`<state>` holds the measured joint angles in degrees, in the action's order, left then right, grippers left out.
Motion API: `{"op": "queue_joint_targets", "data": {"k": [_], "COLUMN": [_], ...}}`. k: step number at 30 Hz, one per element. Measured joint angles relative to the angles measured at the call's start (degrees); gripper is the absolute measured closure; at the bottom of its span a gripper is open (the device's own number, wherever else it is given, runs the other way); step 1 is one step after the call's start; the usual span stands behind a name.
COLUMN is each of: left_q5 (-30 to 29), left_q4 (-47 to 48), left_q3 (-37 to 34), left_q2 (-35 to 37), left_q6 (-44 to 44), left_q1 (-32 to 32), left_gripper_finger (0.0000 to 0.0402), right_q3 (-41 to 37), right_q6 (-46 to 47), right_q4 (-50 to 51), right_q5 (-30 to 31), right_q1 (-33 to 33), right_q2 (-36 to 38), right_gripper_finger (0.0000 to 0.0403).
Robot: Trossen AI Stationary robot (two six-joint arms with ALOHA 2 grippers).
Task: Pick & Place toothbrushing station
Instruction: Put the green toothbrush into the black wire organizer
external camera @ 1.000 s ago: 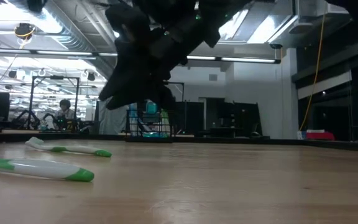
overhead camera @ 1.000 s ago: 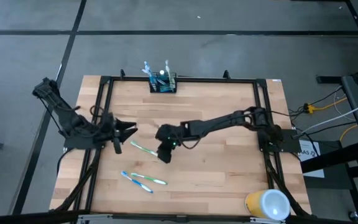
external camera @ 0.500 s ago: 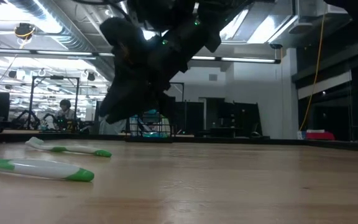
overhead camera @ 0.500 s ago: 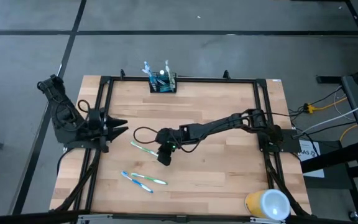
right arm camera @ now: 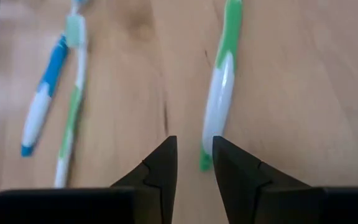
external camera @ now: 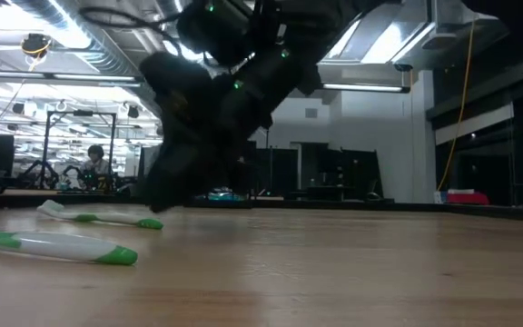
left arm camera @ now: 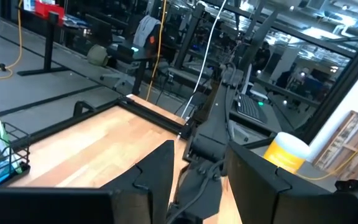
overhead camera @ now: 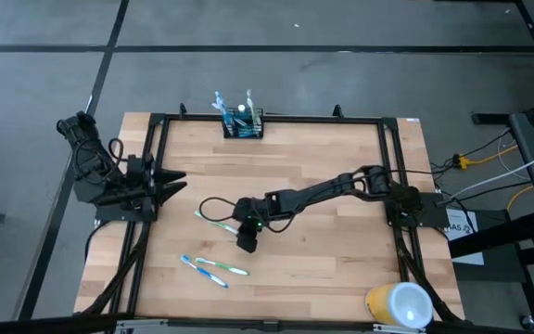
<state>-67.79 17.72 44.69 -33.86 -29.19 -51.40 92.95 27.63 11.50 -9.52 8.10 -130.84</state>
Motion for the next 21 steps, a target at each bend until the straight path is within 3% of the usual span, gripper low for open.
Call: {"op": "queue_joint_targets", "data": {"k": [12,21], "left_q5": [-0.02,-0.13], "left_q4": [-1.29,-1.7], "left_q3": [0.0,0.0], "left_q2": [0.01,0.01], "left_q6": [-0.02,0.0], "left_q1": [0.0,0.0], "left_gripper_finger": [0.0261,0.0261], "right_q3": [0.26,0.24], "right_q6": [1.54,3.29], "right_q4": [-3.18,0.42], "right_q5": [2.25,6.53], "right_q1": [0.39,0.27], "right_q2": [-3.46,-3.52], "right_gripper_finger": [0.0302,0.0395]}}
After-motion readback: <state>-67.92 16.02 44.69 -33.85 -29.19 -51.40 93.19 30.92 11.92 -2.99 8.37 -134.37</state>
